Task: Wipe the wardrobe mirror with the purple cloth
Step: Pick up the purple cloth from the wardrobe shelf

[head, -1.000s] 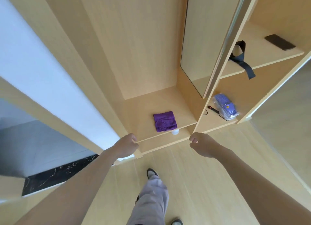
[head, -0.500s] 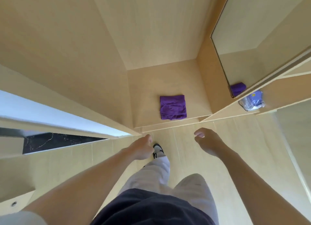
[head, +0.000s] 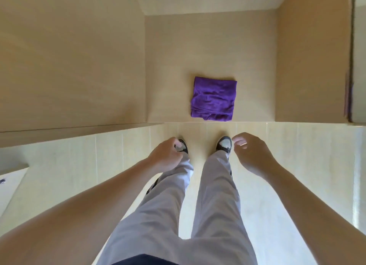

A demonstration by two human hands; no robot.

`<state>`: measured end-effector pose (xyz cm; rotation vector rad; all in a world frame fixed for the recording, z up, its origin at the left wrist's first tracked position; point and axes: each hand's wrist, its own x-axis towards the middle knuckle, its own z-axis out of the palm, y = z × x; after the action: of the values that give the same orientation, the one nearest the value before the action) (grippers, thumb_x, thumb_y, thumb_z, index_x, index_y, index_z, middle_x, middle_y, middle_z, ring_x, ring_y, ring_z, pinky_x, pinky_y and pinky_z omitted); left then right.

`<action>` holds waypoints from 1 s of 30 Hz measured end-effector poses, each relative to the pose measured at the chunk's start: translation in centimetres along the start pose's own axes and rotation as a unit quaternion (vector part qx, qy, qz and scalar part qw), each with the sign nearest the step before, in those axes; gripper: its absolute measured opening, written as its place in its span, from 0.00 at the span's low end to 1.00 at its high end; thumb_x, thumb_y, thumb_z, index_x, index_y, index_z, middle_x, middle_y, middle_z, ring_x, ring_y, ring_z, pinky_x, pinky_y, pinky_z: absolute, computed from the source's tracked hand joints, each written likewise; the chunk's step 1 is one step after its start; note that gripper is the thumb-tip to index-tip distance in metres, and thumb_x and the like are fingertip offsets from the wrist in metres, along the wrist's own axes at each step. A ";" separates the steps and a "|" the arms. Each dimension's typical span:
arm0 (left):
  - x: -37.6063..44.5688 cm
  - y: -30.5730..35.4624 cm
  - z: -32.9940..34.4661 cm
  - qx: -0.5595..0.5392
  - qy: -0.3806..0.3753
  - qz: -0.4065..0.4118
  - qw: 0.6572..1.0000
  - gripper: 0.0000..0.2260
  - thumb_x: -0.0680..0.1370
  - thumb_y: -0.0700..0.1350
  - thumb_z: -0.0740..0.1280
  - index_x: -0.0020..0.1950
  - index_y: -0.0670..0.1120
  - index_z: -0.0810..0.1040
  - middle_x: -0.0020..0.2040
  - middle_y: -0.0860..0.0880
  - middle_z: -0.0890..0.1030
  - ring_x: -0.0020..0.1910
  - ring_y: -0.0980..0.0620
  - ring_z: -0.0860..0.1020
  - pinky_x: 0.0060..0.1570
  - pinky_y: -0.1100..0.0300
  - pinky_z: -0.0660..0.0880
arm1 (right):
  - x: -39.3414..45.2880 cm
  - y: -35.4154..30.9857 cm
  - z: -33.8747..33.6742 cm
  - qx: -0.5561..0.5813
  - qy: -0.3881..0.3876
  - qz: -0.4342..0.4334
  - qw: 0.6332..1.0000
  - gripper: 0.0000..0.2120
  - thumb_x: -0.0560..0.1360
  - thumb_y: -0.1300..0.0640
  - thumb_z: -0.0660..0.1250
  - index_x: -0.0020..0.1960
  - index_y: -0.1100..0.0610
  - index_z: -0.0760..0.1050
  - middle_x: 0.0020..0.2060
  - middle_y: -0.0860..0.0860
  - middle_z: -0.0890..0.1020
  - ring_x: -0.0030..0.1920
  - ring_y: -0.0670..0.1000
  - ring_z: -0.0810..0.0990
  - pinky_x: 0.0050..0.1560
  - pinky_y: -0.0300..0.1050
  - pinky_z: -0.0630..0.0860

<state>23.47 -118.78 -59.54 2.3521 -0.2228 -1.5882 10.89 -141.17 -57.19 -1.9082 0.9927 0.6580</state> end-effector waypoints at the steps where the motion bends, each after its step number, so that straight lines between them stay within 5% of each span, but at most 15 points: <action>1: 1.3 0.1 0.5 -0.005 0.008 0.002 1.000 0.15 0.78 0.41 0.60 0.65 0.48 0.73 0.55 0.50 0.78 0.51 0.51 0.74 0.48 0.58 0.67 | 1.4 0.4 0.2 -0.015 0.003 -0.007 1.000 0.10 0.78 0.62 0.62 0.54 0.52 0.78 0.49 0.49 0.80 0.50 0.50 0.78 0.51 0.41 0.70; 12: 17.5 5.1 1.6 -0.039 0.222 0.078 0.971 0.13 0.76 0.42 0.68 0.60 0.47 0.75 0.54 0.49 0.76 0.50 0.49 0.78 0.55 0.50 0.76 | 16.2 1.5 1.6 -0.134 0.050 -0.101 0.985 0.05 0.79 0.57 0.62 0.47 0.51 0.76 0.48 0.50 0.78 0.48 0.54 0.78 0.50 0.52 0.78; 19: 23.0 4.6 2.0 0.044 0.260 0.099 0.959 0.15 0.76 0.41 0.70 0.61 0.49 0.75 0.63 0.47 0.72 0.62 0.46 0.72 0.53 0.58 0.68 | 20.9 0.9 4.9 -0.264 0.057 -0.177 0.946 0.09 0.77 0.59 0.67 0.57 0.58 0.76 0.55 0.56 0.75 0.55 0.59 0.75 0.54 0.55 0.75; 25: 23.5 4.0 1.2 0.074 0.296 0.167 0.938 0.06 0.77 0.39 0.70 0.52 0.46 0.82 0.46 0.53 0.75 0.52 0.47 0.77 0.45 0.60 0.66 | 22.2 1.5 6.3 -0.353 0.100 -0.175 0.914 0.09 0.74 0.63 0.69 0.53 0.58 0.75 0.54 0.57 0.73 0.53 0.61 0.73 0.52 0.55 0.72; 30: 20.3 4.6 -0.1 -0.017 0.267 0.155 0.951 0.08 0.76 0.37 0.66 0.48 0.47 0.82 0.40 0.55 0.79 0.42 0.52 0.79 0.44 0.61 0.72 | 20.1 1.2 5.6 -0.265 0.073 -0.123 0.954 0.06 0.78 0.61 0.63 0.52 0.60 0.76 0.52 0.57 0.75 0.52 0.60 0.76 0.55 0.57 0.73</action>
<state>31.39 -129.02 -75.86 2.4657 -0.4117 -0.7722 20.48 -144.31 -75.49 -2.5331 0.6873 0.6897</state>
